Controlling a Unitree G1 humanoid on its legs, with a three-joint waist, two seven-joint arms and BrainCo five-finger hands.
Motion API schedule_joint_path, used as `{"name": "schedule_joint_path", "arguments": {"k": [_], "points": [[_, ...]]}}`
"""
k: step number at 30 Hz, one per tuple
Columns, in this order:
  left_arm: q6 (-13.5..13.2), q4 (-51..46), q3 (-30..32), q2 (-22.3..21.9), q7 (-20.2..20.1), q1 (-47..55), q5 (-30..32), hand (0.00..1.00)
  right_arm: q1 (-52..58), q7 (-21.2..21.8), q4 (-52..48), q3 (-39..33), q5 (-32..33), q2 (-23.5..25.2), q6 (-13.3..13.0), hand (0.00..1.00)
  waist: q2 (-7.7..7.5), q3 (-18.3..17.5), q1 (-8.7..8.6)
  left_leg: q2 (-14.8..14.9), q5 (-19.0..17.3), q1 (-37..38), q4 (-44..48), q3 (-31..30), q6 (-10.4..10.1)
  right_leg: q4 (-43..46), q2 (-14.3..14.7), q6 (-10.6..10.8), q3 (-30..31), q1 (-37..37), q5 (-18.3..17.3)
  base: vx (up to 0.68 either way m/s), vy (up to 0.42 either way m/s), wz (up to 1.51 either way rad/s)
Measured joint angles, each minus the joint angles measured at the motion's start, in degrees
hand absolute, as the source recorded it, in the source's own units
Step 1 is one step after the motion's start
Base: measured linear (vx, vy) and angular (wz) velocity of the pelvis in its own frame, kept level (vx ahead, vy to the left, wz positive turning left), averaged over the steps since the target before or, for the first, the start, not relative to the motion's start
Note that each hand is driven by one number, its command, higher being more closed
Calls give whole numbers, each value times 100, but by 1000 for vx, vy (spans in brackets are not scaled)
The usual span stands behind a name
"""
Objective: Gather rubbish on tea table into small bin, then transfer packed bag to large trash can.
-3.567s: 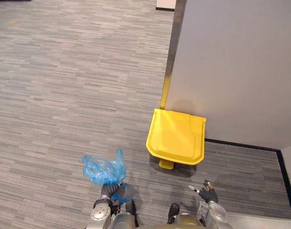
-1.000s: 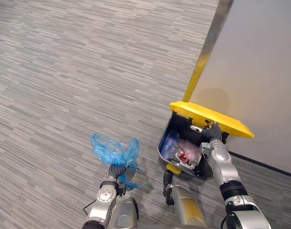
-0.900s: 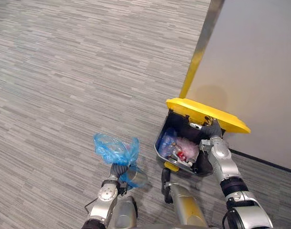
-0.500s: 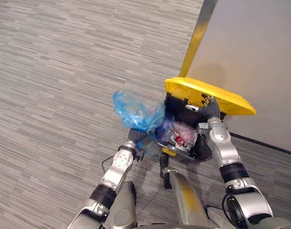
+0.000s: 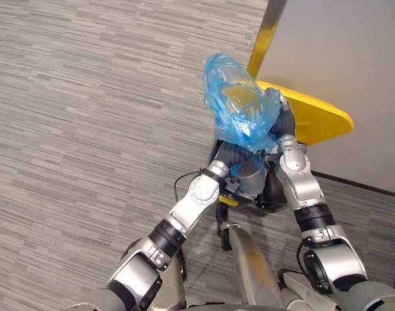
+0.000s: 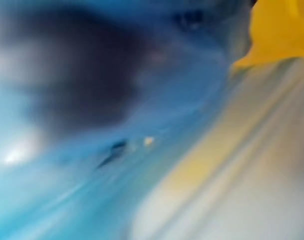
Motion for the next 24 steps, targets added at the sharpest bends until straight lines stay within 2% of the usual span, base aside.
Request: {"name": "schedule_joint_path", "arguments": {"k": [4,10,13,17,19,24], "points": [[9,697,3,-106,127,-509,78,100,-179,-79,43,-2,-57,-63,48,0,-102,84,-87,17,-47,-134,140,-21,47,46,-24,2,-22,-85,1,-21,6,4],[172,1379,71,-269,132,-702,366,100,-418,-88,55,-3,-369,-230,40,0,-107,89,-144,24,-54,-295,175,-22,57,52,-31,-20,-35,-240,18,13,-4,0],[204,1500,218,-272,143,-703,453,100,-455,-93,62,-7,-757,-243,7,0,-108,90,-196,43,-56,-327,165,-10,61,52,-28,-29,-44,-244,23,0,0,0],[204,1514,266,-271,232,-703,462,100,-451,-104,305,-10,-1299,-262,7,0,-141,108,-167,42,-69,-329,147,26,75,46,-30,-27,-24,-262,23,0,0,0],[204,1557,337,-271,234,-705,467,100,-445,-176,321,-23,-1579,-263,-49,0,-193,172,-162,43,-76,-329,134,39,89,41,-27,-27,-17,-271,23,0,0,0],[214,1897,377,-271,236,-707,517,100,-343,-341,320,-48,-2130,-312,-157,0,-201,190,-154,47,-67,-325,103,54,71,39,-22,-26,-12,-278,19,7,-3,0]]}}
